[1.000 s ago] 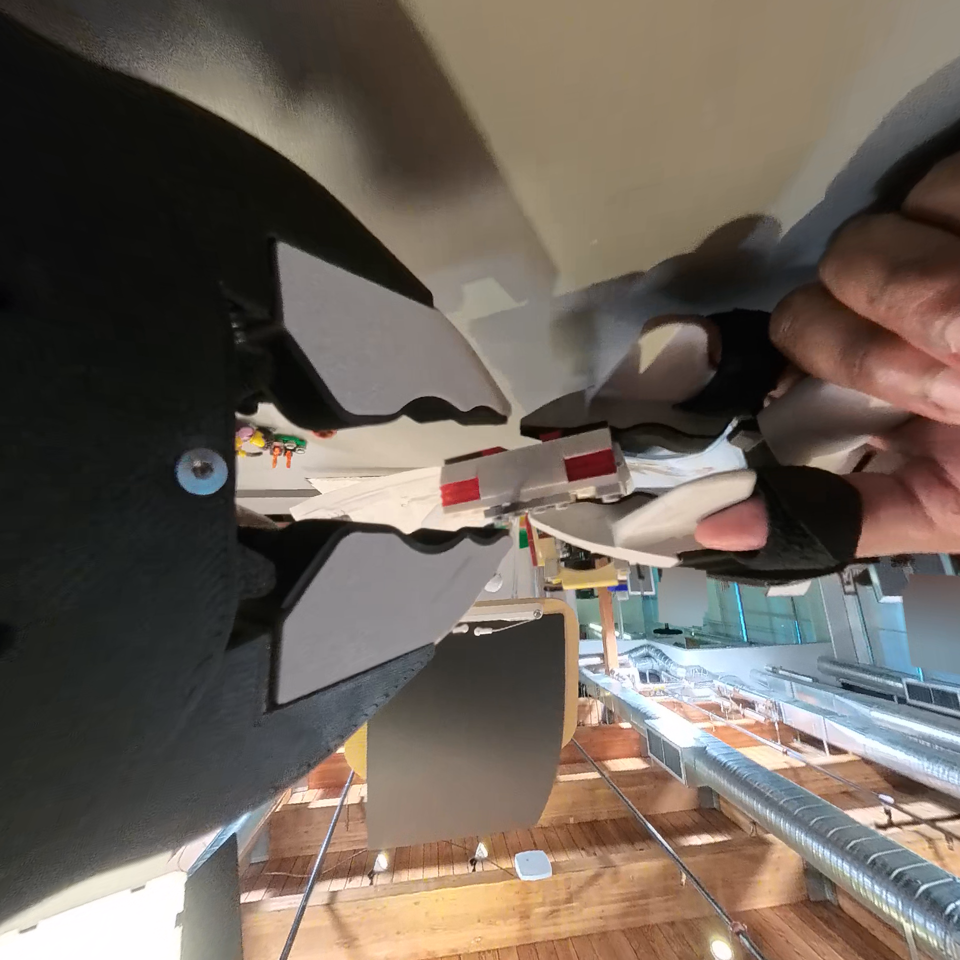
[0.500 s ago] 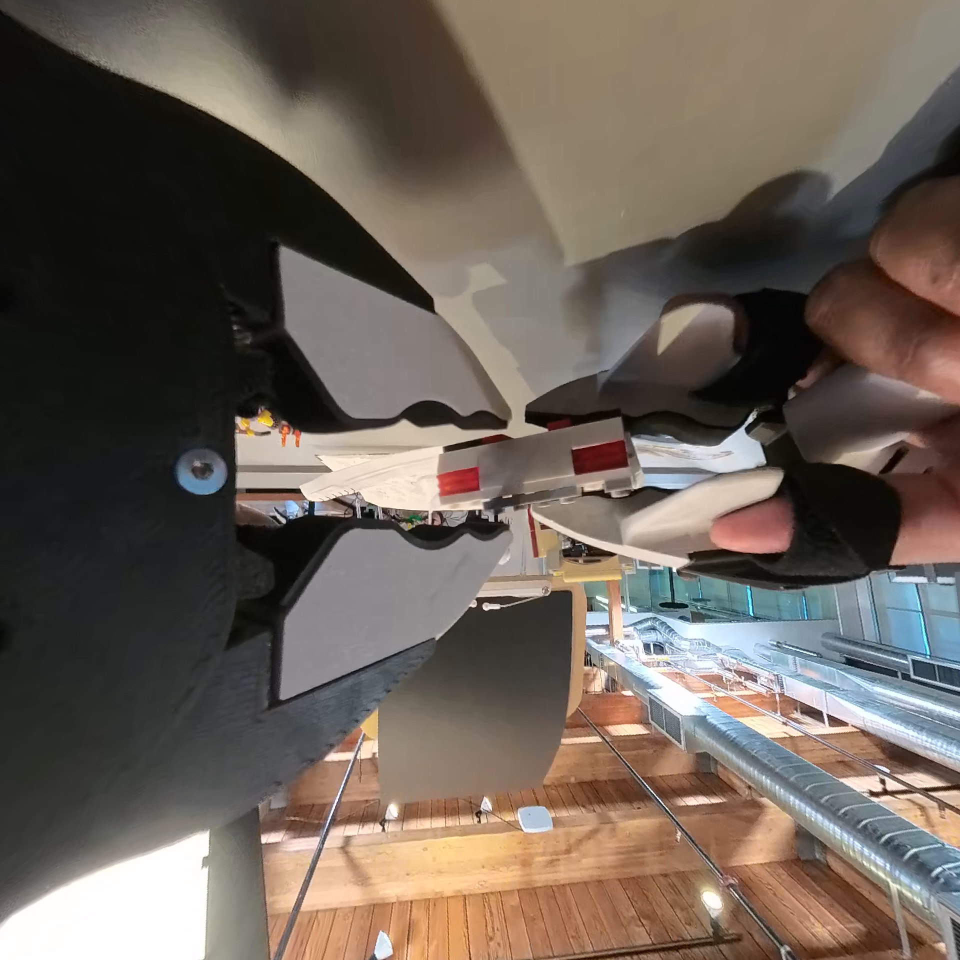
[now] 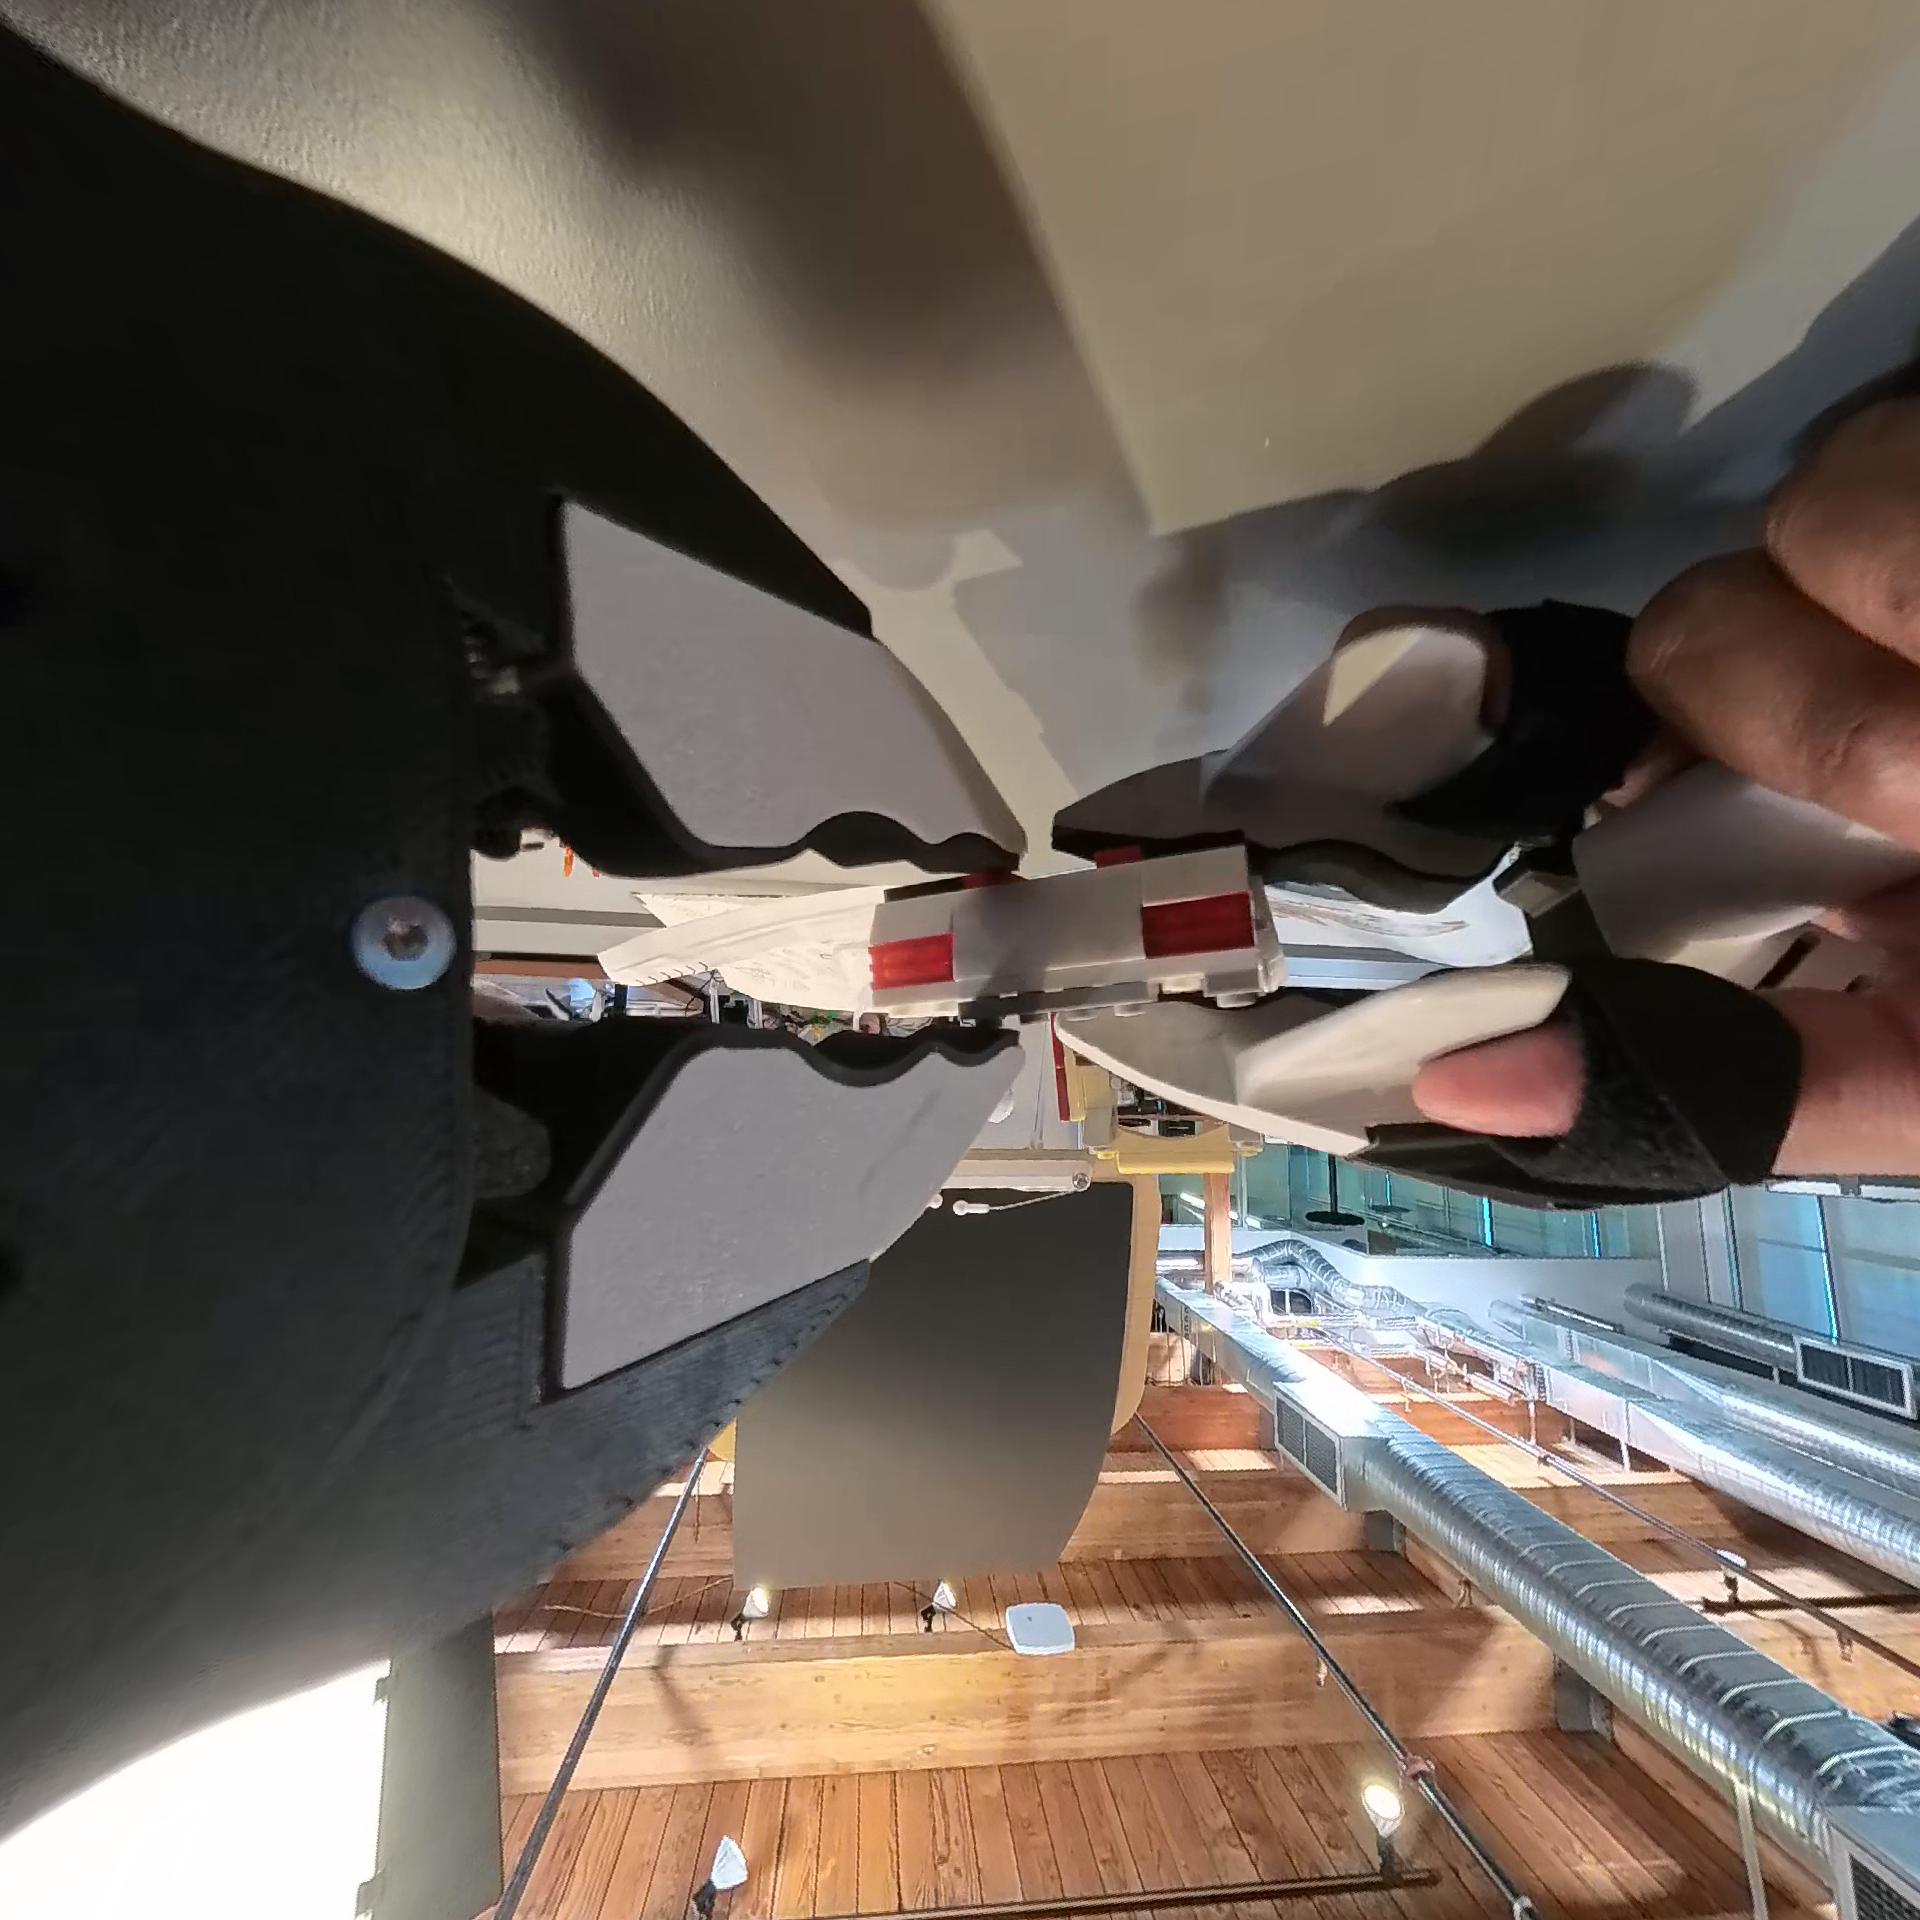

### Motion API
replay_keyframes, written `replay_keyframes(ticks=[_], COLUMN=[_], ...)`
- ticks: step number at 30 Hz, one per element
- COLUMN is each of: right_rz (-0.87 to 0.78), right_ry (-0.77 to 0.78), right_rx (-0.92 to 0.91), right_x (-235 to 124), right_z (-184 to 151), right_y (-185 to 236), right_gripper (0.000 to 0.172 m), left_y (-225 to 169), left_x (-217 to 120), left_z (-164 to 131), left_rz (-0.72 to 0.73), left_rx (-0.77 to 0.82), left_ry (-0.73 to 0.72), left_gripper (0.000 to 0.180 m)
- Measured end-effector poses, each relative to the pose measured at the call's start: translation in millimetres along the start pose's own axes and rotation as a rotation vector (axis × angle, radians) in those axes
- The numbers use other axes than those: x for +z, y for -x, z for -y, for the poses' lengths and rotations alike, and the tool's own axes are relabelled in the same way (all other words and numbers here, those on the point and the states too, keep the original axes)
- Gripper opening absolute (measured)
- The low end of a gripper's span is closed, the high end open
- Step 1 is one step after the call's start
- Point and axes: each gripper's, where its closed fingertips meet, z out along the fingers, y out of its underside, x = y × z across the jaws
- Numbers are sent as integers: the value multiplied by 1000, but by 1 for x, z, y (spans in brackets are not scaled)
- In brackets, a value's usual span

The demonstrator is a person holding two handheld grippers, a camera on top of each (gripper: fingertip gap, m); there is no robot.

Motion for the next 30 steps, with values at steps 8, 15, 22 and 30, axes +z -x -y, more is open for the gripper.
replay_keyframes(ticks=[8,15,22,30], right_rz=[9,18,-42,-17], right_ry=[3,6,23,-37], right_rx=[-25,-24,60,33], right_x=[0,0,3,-3], right_z=[0,0,-2,17], right_y=[1,1,-9,-3], right_gripper=[28,28,41,40], left_y=[1,1,0,-4], left_x=[0,0,-4,-4], left_z=[0,0,7,7], left_rz=[7,8,-18,-53], left_rx=[3,3,-30,-46], left_ry=[2,0,-45,-45], left_gripper=[33,34,34,34])
